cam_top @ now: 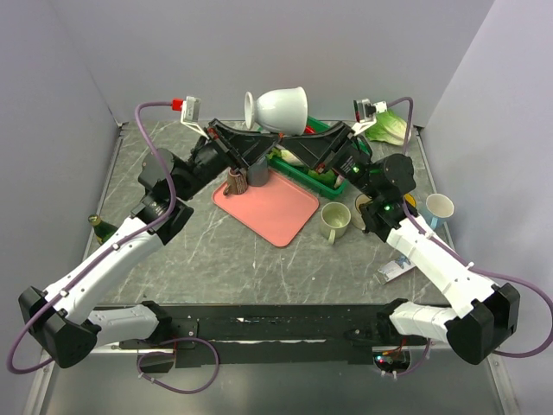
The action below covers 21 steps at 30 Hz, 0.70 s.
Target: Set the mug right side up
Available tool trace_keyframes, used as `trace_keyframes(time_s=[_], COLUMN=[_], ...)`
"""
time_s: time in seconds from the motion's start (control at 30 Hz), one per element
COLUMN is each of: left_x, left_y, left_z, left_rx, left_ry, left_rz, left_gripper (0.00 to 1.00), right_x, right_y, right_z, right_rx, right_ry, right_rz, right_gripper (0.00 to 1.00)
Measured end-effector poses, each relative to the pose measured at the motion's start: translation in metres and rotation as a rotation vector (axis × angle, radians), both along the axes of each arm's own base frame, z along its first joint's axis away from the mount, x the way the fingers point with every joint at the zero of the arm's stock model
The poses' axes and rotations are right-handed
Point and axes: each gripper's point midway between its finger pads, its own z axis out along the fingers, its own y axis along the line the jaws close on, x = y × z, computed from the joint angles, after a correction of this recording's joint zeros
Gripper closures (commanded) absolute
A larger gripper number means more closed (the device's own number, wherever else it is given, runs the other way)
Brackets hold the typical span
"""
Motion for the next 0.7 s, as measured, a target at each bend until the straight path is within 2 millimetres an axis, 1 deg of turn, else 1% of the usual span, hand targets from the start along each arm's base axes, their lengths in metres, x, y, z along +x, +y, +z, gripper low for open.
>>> trace_keyframes(time_s=[0.07, 0.13, 0.17, 0.23, 0.33, 0.37, 0.63, 0.7], left_x=[0.000, -0.002, -0.003, -0.004, -0.005, -0.005, 0.004, 0.007], left_y=[0.000, -0.003, -0.005, -0.008, -0.009, -0.009, 0.000, 0.002], left_z=[-0.001, -0.007, -0.010, -0.016, -0.023, -0.026, -0.038, -0.043], left_rx=[0.011, 0.037, 0.050, 0.075, 0.101, 0.110, 0.166, 0.186], left_ry=[-0.011, -0.011, -0.008, 0.000, 0.000, 0.004, 0.024, 0.032], left_rz=[0.005, -0.004, -0.008, -0.017, -0.016, -0.014, 0.063, 0.089], left_gripper=[0.42, 0.34, 0.27, 0.25, 0.20, 0.15, 0.05, 0.03], right_x=[-0.001, 0.002, 0.004, 0.008, 0.011, 0.011, 0.002, 0.001], right_y=[0.000, -0.001, -0.002, -0.004, -0.007, -0.009, -0.026, -0.031], right_z=[0.000, 0.000, -0.001, -0.004, -0.009, -0.010, -0.003, -0.005], right_rx=[0.000, 0.002, -0.001, -0.012, -0.032, -0.039, -0.064, -0.079], right_ry=[-0.001, 0.006, 0.010, 0.026, 0.043, 0.048, 0.024, 0.025], right_rz=[0.002, -0.016, -0.027, -0.052, -0.089, -0.100, -0.178, -0.201], right_gripper=[1.00, 1.00, 1.00, 1.00, 1.00, 1.00, 1.00, 1.00])
